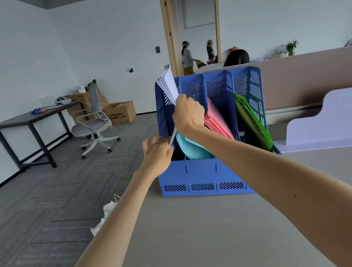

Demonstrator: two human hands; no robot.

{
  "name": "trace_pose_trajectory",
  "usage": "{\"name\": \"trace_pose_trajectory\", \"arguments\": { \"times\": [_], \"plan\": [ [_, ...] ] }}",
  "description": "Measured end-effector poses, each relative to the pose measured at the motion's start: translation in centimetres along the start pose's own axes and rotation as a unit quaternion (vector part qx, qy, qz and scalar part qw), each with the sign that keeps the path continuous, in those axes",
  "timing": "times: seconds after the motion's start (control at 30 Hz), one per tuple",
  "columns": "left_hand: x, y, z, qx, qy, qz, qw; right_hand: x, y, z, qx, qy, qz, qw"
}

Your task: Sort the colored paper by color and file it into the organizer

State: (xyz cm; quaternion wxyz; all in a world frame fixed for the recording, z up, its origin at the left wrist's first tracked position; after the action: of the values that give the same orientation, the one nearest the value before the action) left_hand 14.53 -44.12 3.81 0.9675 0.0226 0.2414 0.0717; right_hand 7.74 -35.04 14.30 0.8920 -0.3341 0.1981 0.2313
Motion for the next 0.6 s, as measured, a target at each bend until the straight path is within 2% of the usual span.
{"name": "trace_pose_trajectory", "arguments": {
  "times": [0.07, 0.13, 0.27, 0.37, 0.43, 0.6],
  "plan": [
    [0.0, -0.8, -0.8, -0.018, -0.002, 0.020, 1.000, 0.0, 0.7, -1.0, -0.011, -0.013, -0.016, 1.000],
    [-0.1, -1.4, -1.8, -0.007, -0.051, 0.056, 0.997, 0.1, 1.0, -1.6, -0.013, -0.024, -0.022, 0.999],
    [-0.3, -1.6, -1.9, 0.067, -0.076, 0.090, 0.991, 0.0, 1.2, -2.4, -0.028, -0.061, -0.031, 0.997],
    [-0.2, -1.5, -1.6, 0.069, -0.041, 0.103, 0.991, 0.3, 1.0, -2.7, -0.011, -0.122, -0.014, 0.992],
    [0.1, -1.4, -1.1, 0.063, 0.009, 0.107, 0.992, 0.6, 1.0, -2.2, -0.003, -0.146, 0.002, 0.989],
    [1.5, -0.7, -0.4, 0.211, 0.098, 0.101, 0.967, 1.2, 2.0, -0.6, -0.027, -0.161, 0.002, 0.987]
  ]
}}
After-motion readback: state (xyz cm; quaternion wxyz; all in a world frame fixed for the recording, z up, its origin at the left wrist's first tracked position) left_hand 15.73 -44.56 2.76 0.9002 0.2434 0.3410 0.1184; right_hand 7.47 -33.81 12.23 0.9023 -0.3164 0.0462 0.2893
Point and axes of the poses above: each hand's wrist, its own x-axis away from the middle knuckle, its own z-axis out of the back of the hand, y = z × x, the point moved 6 cm from there along -x, towards the middle knuckle, and after that the axes turned 12 degrees about -z, right-handed, at the moved point
